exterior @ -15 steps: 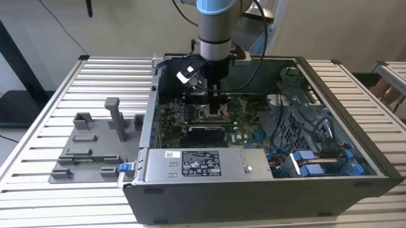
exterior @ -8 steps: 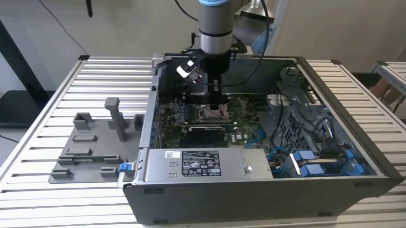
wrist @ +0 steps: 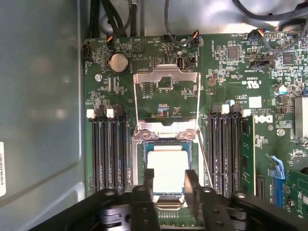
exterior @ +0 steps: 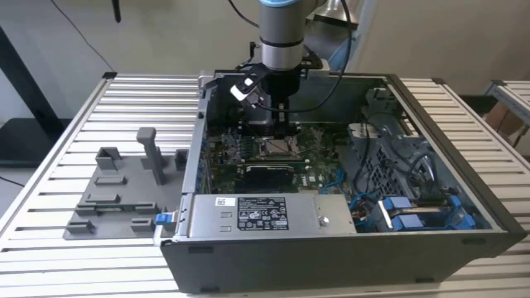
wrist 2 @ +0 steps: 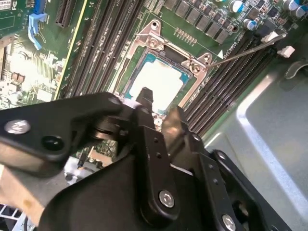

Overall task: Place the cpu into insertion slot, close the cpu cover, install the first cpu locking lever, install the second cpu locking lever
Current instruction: 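Close the cpu cover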

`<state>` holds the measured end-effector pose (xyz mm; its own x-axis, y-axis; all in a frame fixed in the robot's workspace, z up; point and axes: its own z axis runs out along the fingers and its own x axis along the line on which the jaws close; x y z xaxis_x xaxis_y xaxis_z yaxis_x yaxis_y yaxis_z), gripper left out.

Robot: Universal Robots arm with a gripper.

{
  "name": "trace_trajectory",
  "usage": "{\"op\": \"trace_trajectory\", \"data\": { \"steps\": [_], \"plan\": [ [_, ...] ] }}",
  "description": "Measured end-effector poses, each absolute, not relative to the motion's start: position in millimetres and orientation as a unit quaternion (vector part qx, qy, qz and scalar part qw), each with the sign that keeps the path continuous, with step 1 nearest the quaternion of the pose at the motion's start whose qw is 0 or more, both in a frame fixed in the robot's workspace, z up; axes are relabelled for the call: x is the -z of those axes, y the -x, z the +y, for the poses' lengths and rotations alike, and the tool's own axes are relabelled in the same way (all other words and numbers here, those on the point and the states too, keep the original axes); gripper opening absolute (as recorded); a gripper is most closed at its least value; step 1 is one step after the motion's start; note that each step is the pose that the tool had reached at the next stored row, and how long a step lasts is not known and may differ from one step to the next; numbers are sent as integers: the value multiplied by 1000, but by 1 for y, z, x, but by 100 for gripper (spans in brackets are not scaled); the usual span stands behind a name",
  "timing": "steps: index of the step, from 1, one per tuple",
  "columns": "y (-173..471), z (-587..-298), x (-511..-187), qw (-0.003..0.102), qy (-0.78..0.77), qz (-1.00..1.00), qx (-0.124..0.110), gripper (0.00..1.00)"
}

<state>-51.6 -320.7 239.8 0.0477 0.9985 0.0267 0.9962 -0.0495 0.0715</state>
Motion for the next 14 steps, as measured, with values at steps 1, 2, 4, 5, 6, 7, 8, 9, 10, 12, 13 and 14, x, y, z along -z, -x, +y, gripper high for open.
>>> {"op": "trace_trajectory", "data": {
  "steps": [1,2,4,5,6,7,8,9,10,12,13,14],
  "plan": [
    [52,-321,-241,16,-724,689,-34,30],
    [51,-321,-244,16,-724,689,-34,24],
    [50,-321,-250,13,-724,689,-31,18],
    [48,-321,-253,12,-724,689,-30,12],
    [46,-321,-255,10,-724,689,-28,12],
    [44,-322,-257,9,-724,689,-26,11],
    [42,-322,-258,7,-724,689,-25,11],
    [39,-323,-259,6,-724,689,-23,11],
    [36,-323,-259,4,-724,689,-21,11],
    [30,-324,-260,0,-724,689,-17,11],
    [27,-324,-260,-2,-724,689,-15,11],
    [24,-325,-261,-4,-724,689,-13,11]
  ]
}}
